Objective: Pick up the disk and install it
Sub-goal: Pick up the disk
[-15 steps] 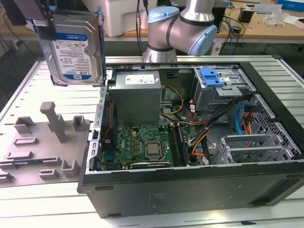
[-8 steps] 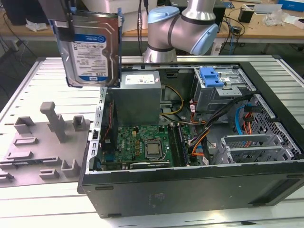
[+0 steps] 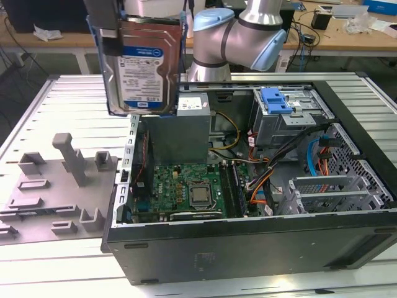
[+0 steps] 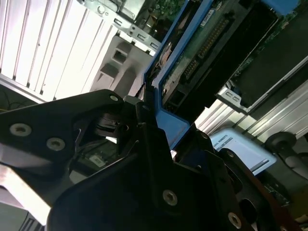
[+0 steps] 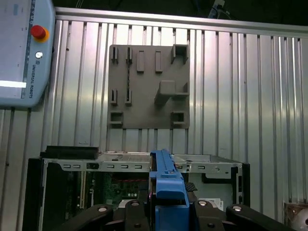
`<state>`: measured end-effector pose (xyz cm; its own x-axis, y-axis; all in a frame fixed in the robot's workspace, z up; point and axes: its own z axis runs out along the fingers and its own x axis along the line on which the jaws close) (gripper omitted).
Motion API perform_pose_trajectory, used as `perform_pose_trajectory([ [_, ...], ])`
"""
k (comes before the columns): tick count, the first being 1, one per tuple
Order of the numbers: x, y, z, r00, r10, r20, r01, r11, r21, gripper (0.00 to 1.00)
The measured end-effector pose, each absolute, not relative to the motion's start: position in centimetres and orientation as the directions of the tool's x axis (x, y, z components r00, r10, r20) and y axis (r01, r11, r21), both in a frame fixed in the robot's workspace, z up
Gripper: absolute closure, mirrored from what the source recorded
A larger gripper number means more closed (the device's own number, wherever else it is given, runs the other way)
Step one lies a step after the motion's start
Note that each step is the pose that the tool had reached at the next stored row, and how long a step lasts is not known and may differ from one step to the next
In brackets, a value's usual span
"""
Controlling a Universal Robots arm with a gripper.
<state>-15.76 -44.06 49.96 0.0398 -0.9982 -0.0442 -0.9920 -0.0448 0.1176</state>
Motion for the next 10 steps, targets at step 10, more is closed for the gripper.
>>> perform_pose_trajectory([
  [10, -11.6, -44.9, 50.0, 0.04, -0.998, -0.044, -0.991, -0.045, 0.123, 0.63],
])
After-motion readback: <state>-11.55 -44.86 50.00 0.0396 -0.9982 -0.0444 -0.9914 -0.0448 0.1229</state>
